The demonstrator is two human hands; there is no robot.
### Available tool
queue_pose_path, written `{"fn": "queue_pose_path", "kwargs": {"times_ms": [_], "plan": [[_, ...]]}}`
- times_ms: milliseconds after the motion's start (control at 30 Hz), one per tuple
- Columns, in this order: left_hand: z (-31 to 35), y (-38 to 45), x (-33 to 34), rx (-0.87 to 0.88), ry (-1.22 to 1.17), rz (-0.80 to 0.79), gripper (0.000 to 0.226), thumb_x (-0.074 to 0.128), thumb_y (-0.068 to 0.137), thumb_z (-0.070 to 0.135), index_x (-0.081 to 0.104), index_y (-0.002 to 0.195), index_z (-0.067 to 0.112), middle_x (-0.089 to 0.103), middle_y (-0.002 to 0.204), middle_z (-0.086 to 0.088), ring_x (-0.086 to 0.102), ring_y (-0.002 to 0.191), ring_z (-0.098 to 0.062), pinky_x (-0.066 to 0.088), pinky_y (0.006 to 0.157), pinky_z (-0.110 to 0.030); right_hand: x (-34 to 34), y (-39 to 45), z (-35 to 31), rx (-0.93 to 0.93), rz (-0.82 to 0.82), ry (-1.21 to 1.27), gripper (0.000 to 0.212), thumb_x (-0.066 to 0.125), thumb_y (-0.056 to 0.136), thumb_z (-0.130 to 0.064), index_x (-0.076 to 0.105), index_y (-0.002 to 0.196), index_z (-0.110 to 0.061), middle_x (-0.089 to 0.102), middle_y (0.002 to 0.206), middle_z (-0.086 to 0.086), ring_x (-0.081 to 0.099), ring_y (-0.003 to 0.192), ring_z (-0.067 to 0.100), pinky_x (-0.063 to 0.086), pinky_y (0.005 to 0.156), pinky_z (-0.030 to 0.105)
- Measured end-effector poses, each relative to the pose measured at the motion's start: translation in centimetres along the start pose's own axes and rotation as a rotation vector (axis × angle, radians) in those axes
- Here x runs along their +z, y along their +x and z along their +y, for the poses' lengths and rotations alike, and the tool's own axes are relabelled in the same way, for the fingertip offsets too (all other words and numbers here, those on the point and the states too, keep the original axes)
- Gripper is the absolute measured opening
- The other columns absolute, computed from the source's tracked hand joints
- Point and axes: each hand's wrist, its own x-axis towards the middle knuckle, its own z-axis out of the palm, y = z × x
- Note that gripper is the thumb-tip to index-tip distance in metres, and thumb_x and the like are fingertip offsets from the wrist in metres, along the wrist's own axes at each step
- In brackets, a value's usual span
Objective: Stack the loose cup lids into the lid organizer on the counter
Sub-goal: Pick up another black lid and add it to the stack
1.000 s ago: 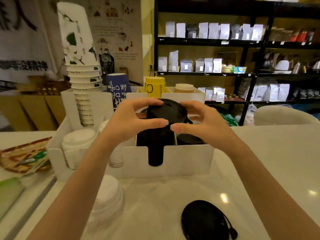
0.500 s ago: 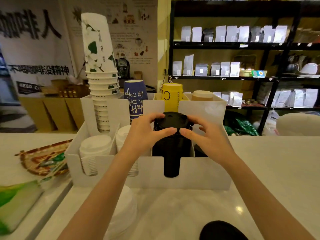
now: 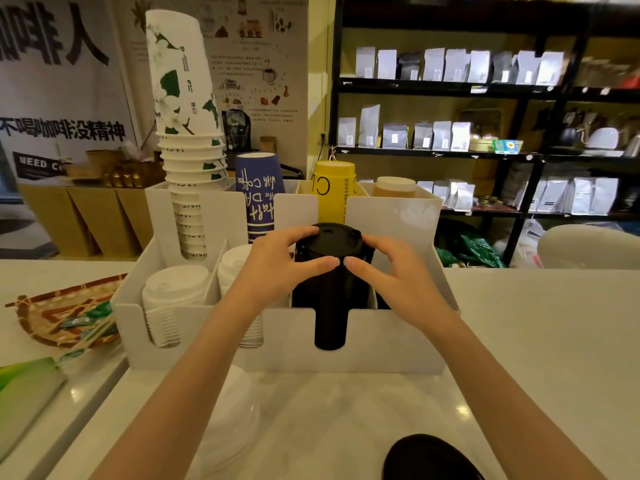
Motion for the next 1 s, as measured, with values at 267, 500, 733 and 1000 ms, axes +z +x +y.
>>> {"fn": "queue_pose_path", "kwargs": {"times_ms": [267, 500, 733, 1000], "plan": [[0.1, -0.6, 1.2, 0.058, 0.138, -0.084, 0.06, 0.051, 0.086, 0.033, 0.029, 0.138, 0.013, 0.037, 0.144, -0.005, 0.037, 0.129, -0.02, 0.035, 0.108, -0.036, 1.0, -0.9, -0.3, -0.035, -0.022, -0.035, 0.045, 0.042, 0.092, -0.033, 0.037, 0.134, -0.02, 0.043, 0.138, -0.002, 0.027, 0.129, 0.011, 0.022, 0.11, 0.029], [0.0, -0.9, 1.9, 0.028, 0.169, -0.077, 0.058, 0.043, 0.09, 0.033, 0.022, 0.14, 0.013, 0.025, 0.149, -0.011, 0.024, 0.137, -0.025, 0.026, 0.113, -0.041, -0.9, -4.5, -0.7, 0.024, 0.005, -0.003, 0.06, 0.05, 0.088, -0.031, 0.021, 0.14, -0.028, 0.035, 0.143, -0.009, 0.029, 0.126, 0.001, 0.027, 0.101, 0.022], [1.2, -2.3, 3.1, 0.213, 0.524, 0.17, 0.04, 0.041, 0.092, 0.021, 0.044, 0.129, 0.005, 0.037, 0.145, -0.017, 0.03, 0.135, -0.031, 0.025, 0.112, -0.042, -3.8, -11.6, 0.7, 0.013, -0.035, -0.075, 0.066, 0.052, 0.079, -0.055, 0.022, 0.136, -0.041, 0.038, 0.139, -0.02, 0.036, 0.124, -0.008, 0.032, 0.1, 0.014], [2.4, -4.0, 4.5, 0.209, 0.632, 0.159, 0.049, 0.041, 0.091, 0.032, 0.033, 0.135, 0.012, 0.033, 0.147, -0.014, 0.024, 0.137, -0.03, 0.024, 0.11, -0.046, -5.5, -17.6, 2.3, 0.25, -0.391, -0.159, 0.084, 0.069, 0.061, -0.06, 0.022, 0.13, -0.053, 0.03, 0.136, -0.028, 0.029, 0.126, -0.008, 0.03, 0.106, 0.021]]}}
